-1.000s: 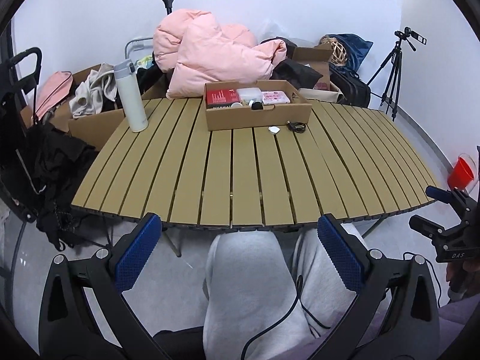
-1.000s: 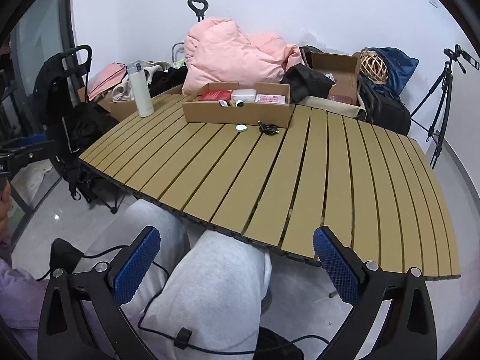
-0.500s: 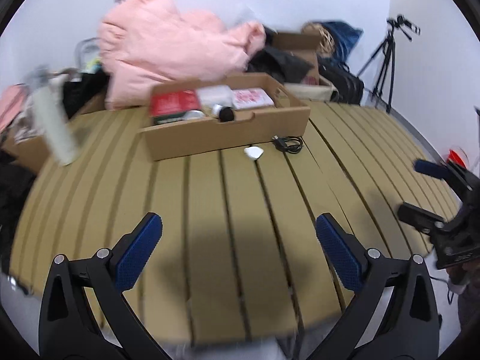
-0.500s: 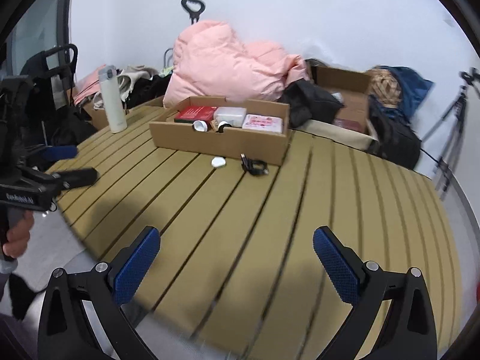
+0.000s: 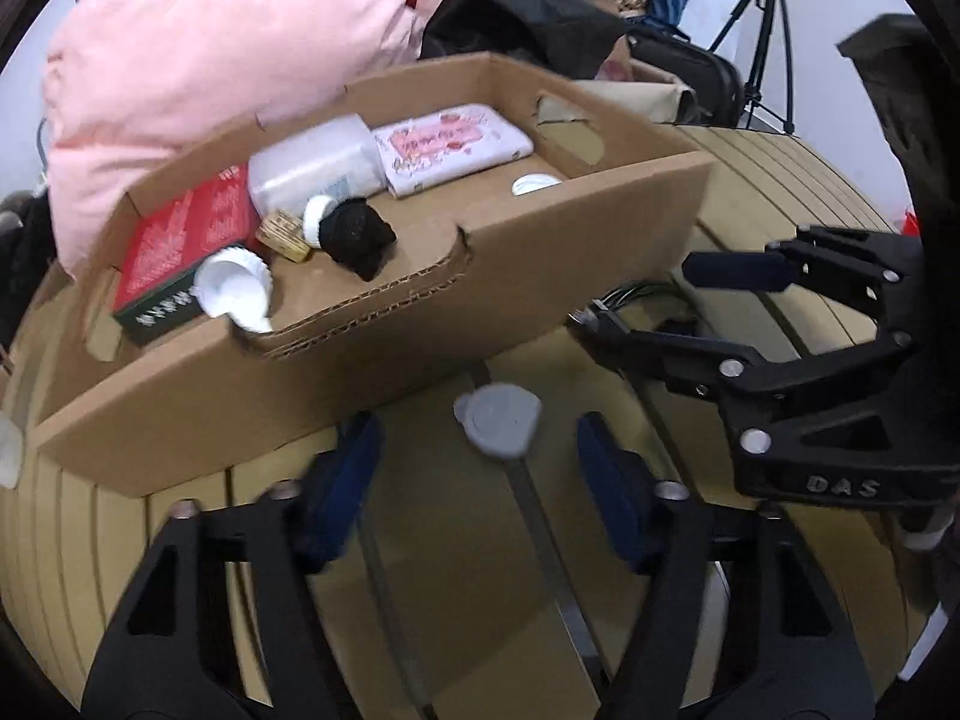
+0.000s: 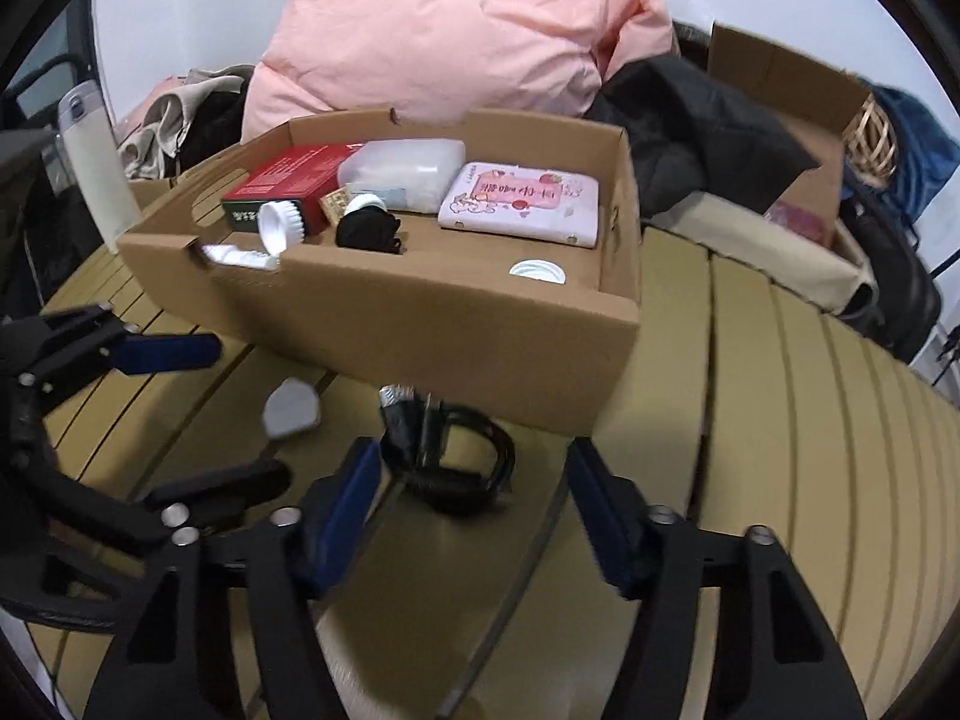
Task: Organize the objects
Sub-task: 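Grasp the white plastic piece with the left tool while the right tool grasps the black cable, then carry the white piece and black cable over the tray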
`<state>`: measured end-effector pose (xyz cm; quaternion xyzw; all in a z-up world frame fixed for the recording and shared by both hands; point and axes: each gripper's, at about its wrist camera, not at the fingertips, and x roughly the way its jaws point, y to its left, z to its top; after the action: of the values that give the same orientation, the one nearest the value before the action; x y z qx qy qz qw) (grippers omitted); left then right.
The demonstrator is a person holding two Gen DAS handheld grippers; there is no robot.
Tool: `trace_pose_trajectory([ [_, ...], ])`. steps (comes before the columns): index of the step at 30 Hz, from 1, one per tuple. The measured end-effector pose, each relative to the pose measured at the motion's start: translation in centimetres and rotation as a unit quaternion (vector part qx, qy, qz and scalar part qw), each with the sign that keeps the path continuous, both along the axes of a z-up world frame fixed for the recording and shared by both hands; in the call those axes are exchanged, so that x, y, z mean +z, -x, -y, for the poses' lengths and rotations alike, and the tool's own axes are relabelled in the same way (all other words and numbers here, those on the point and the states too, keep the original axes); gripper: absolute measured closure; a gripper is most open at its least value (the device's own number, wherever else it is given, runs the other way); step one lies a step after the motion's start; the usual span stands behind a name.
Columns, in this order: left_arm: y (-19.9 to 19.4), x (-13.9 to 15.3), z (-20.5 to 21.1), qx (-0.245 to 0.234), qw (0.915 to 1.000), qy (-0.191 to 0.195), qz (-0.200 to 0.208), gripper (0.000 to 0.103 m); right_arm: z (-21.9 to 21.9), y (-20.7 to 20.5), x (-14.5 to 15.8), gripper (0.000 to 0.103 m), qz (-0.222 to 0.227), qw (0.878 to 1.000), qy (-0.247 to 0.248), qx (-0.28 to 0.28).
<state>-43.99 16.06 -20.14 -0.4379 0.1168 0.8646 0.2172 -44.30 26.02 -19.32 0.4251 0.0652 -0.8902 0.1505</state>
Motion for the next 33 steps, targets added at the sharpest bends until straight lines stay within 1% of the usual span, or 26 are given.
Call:
trace_pose_trajectory([
  [1,0.4,-0.2,0.1,0.001,1.0000,-0.006,0.007,0.053,-0.1,0.3,-0.2,0.044,0.005,1.000,0.009,0.004],
  [3,0.8,-0.1,0.3,0.008,0.9997,-0.024,0.006,0.062,-0.2,0.8,-0.7,0.057,0.017,0.999,0.032,0.018],
  [4,0.8,0.0,0.3,0.004,0.9994,-0.032,0.012,0.075,-0.1,0.8,-0.8,0.064,0.016,0.999,0.035,0.022],
  [5,0.7,0.1,0.3,0.000,0.9991,-0.040,0.016,0.080,0.0,0.7,-0.8,0.065,0.016,0.999,0.034,0.023],
  [6,0.7,0.1,0.3,0.001,0.9988,-0.043,0.024,0.080,0.1,0.6,-0.7,0.066,0.015,0.999,0.032,0.022],
  [9,0.6,0.1,0.3,0.007,0.9989,-0.041,0.022,0.080,0.0,0.7,-0.6,0.070,0.011,0.999,0.034,0.024],
  [10,0.5,0.2,0.4,0.011,0.9989,-0.041,0.023,0.080,-0.1,0.6,-0.5,0.074,0.010,0.999,0.038,0.023],
  [11,0.3,0.3,0.7,0.017,0.9988,-0.039,0.025,0.080,-0.2,0.4,-0.3,0.081,0.009,0.999,0.043,0.022],
  [12,0.2,0.5,0.9,0.020,0.9986,-0.041,0.026,0.080,-0.3,0.4,-0.1,0.084,0.008,0.999,0.045,0.020],
  [14,-1.1,1.9,1.9,0.023,0.9978,-0.059,0.020,0.080,-0.4,-0.3,0.4,0.085,0.004,0.999,0.037,0.012],
  [17,-3.8,4.4,3.5,0.039,0.9969,-0.066,0.014,0.080,-0.9,-2.2,1.7,0.086,0.002,0.999,0.039,0.012],
  [19,-5.9,6.1,4.6,0.050,0.9963,-0.069,0.017,0.080,-1.4,-4.4,3.1,0.086,-0.006,0.999,0.036,0.012],
  [21,-8.4,8.3,5.8,0.059,0.9955,-0.073,0.014,0.080,-1.9,-7.3,5.2,0.086,-0.020,0.999,0.034,0.012],
  [23,-11.6,10.9,7.1,0.061,0.9948,-0.082,0.002,0.080,-2.3,-10.4,7.5,0.086,-0.033,0.999,0.033,0.013],
  [24,-13.8,12.7,8.1,0.063,0.9939,-0.090,-0.008,0.080,-2.5,-12.4,9.0,0.086,-0.045,0.998,0.032,0.015],
  [26,-16.7,14.7,9.3,0.065,0.9928,-0.098,-0.022,0.080,-2.6,-16.0,11.6,0.086,-0.067,0.997,0.027,0.018],
  [27,-19.0,16.2,10.1,0.070,0.9916,-0.103,-0.034,0.080,-2.6,-18.4,13.2,0.086,-0.081,0.996,0.024,0.021],
  [28,-20.2,17.0,10.5,0.070,0.9910,-0.106,-0.040,0.080,-2.5,-20.0,14.1,0.086,-0.090,0.995,0.024,0.022],
  [30,-24.1,18.2,11.7,0.077,0.9885,-0.121,-0.048,0.080,-2.4,-24.2,16.1,0.086,-0.111,0.993,0.024,0.022],
  [32,-27.2,18.4,12.2,0.082,0.9880,-0.125,-0.039,0.080,-2.0,-28.3,17.1,0.086,-0.122,0.992,0.029,0.014],
  [33,-29.3,18.5,12.9,0.087,0.9852,-0.144,-0.033,0.080,-1.7,-30.6,17.3,0.086,-0.122,0.992,0.037,0.017],
])
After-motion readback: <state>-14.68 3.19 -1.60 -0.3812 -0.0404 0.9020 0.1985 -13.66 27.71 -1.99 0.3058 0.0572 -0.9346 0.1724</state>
